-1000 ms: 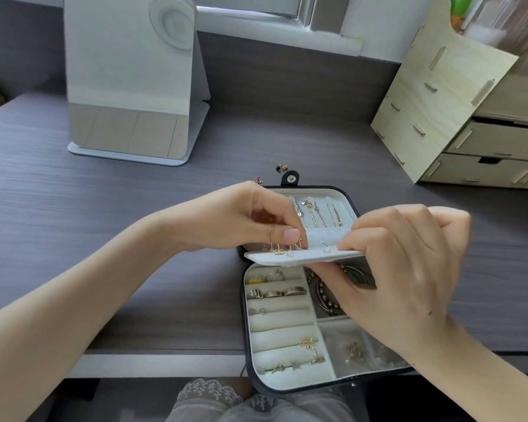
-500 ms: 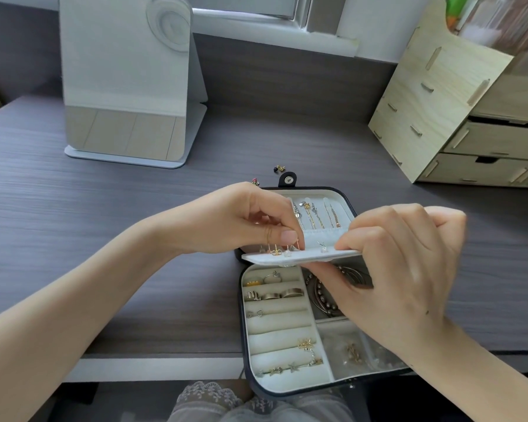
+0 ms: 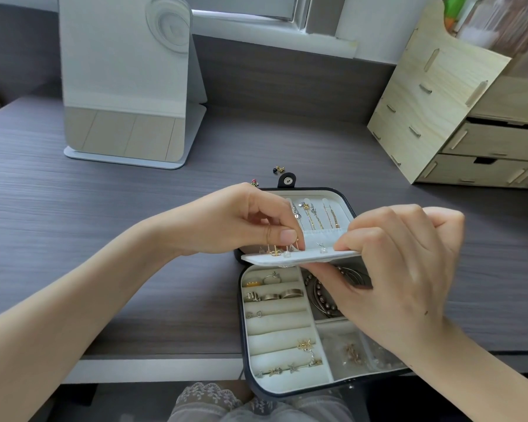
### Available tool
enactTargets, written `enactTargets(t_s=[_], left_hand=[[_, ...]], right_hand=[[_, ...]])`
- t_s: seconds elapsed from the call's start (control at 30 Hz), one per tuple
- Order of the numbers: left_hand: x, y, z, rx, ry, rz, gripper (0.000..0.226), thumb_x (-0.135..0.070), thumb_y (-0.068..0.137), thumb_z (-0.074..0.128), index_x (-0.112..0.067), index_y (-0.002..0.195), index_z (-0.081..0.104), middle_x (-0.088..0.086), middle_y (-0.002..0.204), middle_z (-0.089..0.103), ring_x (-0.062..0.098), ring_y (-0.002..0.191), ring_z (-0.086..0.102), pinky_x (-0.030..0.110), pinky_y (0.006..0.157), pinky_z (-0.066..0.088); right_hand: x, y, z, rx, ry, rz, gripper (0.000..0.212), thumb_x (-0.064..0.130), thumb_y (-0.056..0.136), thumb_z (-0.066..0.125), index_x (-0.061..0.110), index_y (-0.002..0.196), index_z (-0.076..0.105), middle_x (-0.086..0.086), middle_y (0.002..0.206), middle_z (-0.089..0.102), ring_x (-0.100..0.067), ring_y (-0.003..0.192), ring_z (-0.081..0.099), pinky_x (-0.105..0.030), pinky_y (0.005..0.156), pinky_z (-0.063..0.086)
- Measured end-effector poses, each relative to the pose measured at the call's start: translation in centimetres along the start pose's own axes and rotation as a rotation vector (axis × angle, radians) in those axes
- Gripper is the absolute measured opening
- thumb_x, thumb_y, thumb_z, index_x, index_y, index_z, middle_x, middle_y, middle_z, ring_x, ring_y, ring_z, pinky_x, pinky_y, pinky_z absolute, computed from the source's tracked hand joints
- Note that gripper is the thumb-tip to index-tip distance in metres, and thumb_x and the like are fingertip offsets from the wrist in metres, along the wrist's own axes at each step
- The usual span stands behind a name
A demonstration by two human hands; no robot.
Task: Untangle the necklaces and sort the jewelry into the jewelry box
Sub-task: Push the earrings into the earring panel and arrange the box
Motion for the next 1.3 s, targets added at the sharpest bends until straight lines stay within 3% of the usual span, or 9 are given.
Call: enactTargets(t_s=[0.23,0.5,0.63,0.87,1.13,1.23,1.3], left_hand=[[-0.4,0.0,-0.1,0.001,0.151,0.046,0.013,-0.032,0.084,0.060,-0.024,0.086,0.070,-0.016,0.081,0.064,0.007,0.077,0.061,0.013,0.074,0.042],[-1.3,-0.2,0.0,-0.036,0.350,0.111,0.013,-0.027,0.084,0.062,-0.017,0.085,0.070,-0.010,0.082,0.063,0.009,0.081,0.059,0.010,0.075,0.040],[-1.2,-0.2,-0.4,-0.076,0.296,0.096,0.006,-0.029,0.080,0.066,-0.032,0.082,0.061,-0.011,0.085,0.058,0.012,0.084,0.054,0.013,0.078,0.039],[-0.4,-0.1,0.2,0.013,0.217,0.048,0.008,-0.033,0.082,0.064,-0.026,0.078,0.064,-0.010,0.082,0.059,0.013,0.075,0.051,0.028,0.073,0.045],[-0.2,-0.4,0.1,0.072,0.151,-0.021,0.019,-0.028,0.095,0.048,-0.027,0.091,0.067,-0.013,0.088,0.062,0.006,0.076,0.056,0.014,0.069,0.040],[0.0,-0.7,-0.3,0.085,0.128,-0.077,0.037,-0.051,0.090,0.043,-0.029,0.108,0.066,-0.012,0.094,0.062,0.016,0.080,0.053,0.022,0.070,0.040],[-0.6,-1.1,-0.5,0.091,0.067,-0.045,0.054,-0.068,0.081,0.045,-0.029,0.113,0.064,-0.015,0.094,0.059,0.011,0.087,0.053,0.021,0.075,0.039]], right_hand=[[0.0,0.0,0.0,0.004,-0.005,-0.002,0.039,0.041,0.076,0.075,0.019,0.077,0.044,0.002,0.069,0.062,-0.019,0.069,0.050,-0.034,0.071,0.023],[0.0,0.0,0.0,0.010,-0.012,0.000,0.039,0.042,0.075,0.075,0.019,0.077,0.044,0.002,0.069,0.062,-0.018,0.070,0.050,-0.034,0.071,0.023],[0.1,0.0,0.1,0.013,-0.020,-0.003,0.039,0.041,0.075,0.076,0.018,0.077,0.045,0.002,0.070,0.062,-0.019,0.070,0.051,-0.034,0.072,0.023],[0.3,0.0,0.0,0.029,-0.020,-0.010,0.034,0.040,0.079,0.072,0.019,0.077,0.045,0.003,0.070,0.062,-0.018,0.071,0.050,-0.034,0.072,0.024],[0.2,0.2,0.0,0.022,-0.024,-0.008,0.037,0.040,0.078,0.074,0.019,0.078,0.044,0.002,0.070,0.062,-0.018,0.071,0.050,-0.033,0.072,0.023],[0.3,0.4,0.1,0.043,-0.044,-0.016,0.040,0.043,0.074,0.077,0.019,0.081,0.045,0.003,0.073,0.063,-0.018,0.073,0.050,-0.032,0.074,0.021],[0.2,0.5,0.3,0.075,-0.059,-0.013,0.040,0.045,0.074,0.075,0.019,0.085,0.046,0.002,0.077,0.064,-0.019,0.076,0.050,-0.034,0.075,0.022]])
Point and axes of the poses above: each hand's wrist, its own y-axis towards the middle knuckle, its own z-axis out of the palm, x = y × z, the point moved 9 cm from there along y, towards the middle knuckle
